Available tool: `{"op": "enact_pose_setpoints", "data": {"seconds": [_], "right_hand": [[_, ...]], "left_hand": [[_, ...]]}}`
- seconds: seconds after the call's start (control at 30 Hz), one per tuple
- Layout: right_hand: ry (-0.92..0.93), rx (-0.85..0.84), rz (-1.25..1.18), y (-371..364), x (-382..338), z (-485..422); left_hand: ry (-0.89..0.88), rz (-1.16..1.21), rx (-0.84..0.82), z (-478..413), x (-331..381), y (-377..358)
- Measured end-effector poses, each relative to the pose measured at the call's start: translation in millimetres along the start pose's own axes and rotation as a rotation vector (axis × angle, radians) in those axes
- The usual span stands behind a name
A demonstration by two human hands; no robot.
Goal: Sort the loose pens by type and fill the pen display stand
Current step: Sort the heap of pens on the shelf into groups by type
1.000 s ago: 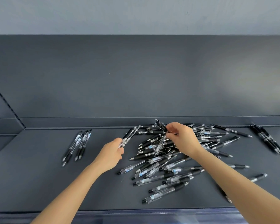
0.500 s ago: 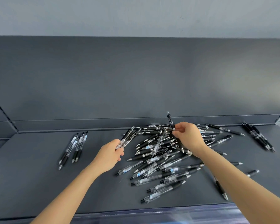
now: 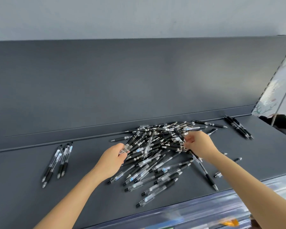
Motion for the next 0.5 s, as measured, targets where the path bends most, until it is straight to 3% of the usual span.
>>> {"op": "enact_pose_setpoints", "data": {"seconds": [0.2, 0.5], "right_hand": [[-0.223, 0.065, -0.355, 11.2, 16.0, 7.2], [-0.29, 0.217, -0.49, 28.4, 44.3, 14.9]], "left_hand": [[-0.16, -0.097, 0.009, -10.0, 28.7, -9.9], [-0.343, -0.112, -0.056, -26.3, 81.5, -44.3]]}}
Point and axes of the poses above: each hand's wrist, its own z-axis away from the middle knuckle, its own y-axis out of the back of the hand, x = y × z, the point moved 3 cm from there along -z, towards the middle knuckle, and after that the axes turned 6 degrees about x, right-handed, at the moved point
